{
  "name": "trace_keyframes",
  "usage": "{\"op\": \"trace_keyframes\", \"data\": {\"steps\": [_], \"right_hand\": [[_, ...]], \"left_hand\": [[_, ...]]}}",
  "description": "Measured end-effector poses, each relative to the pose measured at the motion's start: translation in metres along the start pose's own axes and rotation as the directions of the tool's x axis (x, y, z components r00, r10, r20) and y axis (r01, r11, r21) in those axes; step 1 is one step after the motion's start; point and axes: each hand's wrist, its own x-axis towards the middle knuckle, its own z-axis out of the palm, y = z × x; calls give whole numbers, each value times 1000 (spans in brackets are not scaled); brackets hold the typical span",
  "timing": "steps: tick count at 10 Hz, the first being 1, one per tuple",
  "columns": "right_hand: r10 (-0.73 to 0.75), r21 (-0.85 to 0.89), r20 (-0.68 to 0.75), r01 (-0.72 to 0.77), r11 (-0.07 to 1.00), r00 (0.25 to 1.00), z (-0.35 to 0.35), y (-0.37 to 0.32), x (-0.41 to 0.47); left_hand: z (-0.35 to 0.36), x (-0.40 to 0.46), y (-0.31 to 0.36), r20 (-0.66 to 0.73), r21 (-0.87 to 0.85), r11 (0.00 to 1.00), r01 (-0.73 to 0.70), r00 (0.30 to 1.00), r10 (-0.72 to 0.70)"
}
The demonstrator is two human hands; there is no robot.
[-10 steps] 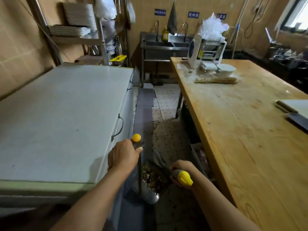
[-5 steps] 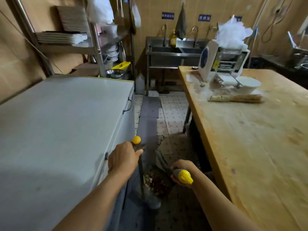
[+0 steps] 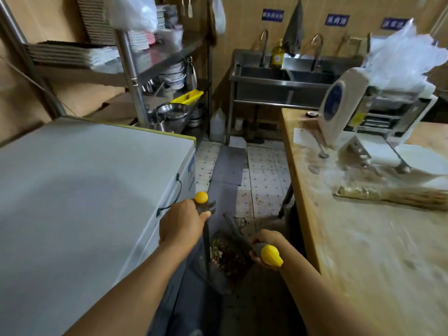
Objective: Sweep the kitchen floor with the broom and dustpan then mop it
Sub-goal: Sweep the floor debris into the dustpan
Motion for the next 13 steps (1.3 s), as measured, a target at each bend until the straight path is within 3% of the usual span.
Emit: {"op": "trace_keyframes", "data": {"steps": [2, 3, 5, 6, 8, 9, 10, 11, 12, 13], "right_hand": [[-16, -29, -41, 14, 999, 999, -7, -68, 78], [44, -59, -26, -45, 997, 999, -8, -107, 111], [-69, -370, -124, 18, 929, 990, -9, -198, 152], [-110, -450, -107, 50, 892, 988, -15, -231, 182], [-17, -78, -122, 7, 997, 992, -31, -278, 259], [-10, -109, -82, 1, 994, 997, -47, -313, 295], [-141, -283, -142, 96, 954, 980, -68, -349, 324], [-91, -366, -94, 51, 929, 991, -89, -395, 364], [-101, -413, -83, 58, 909, 991, -106, -430, 393], [-130, -344, -45, 106, 933, 991, -123, -459, 416]], "left_hand": [[10, 106, 19, 5, 33, 999, -11, 1000, 11], [16, 168, 33, 23, 27, 999, -36, 999, 36], [14, 268, 60, 21, 37, 996, -79, 997, 78], [17, 312, 75, 24, 6, 996, -88, 996, 87], [31, 398, 108, 21, 12, 997, -81, 997, 81], [40, 437, 132, 25, 5, 998, -66, 998, 65], [51, 479, 163, 43, -6, 999, -45, 998, 45], [61, 521, 199, 35, 5, 1000, -16, 999, 16], [68, 556, 224, 12, 32, 999, 10, 1000, -11], [76, 594, 244, 6, 53, 998, 38, 999, -38]]}}
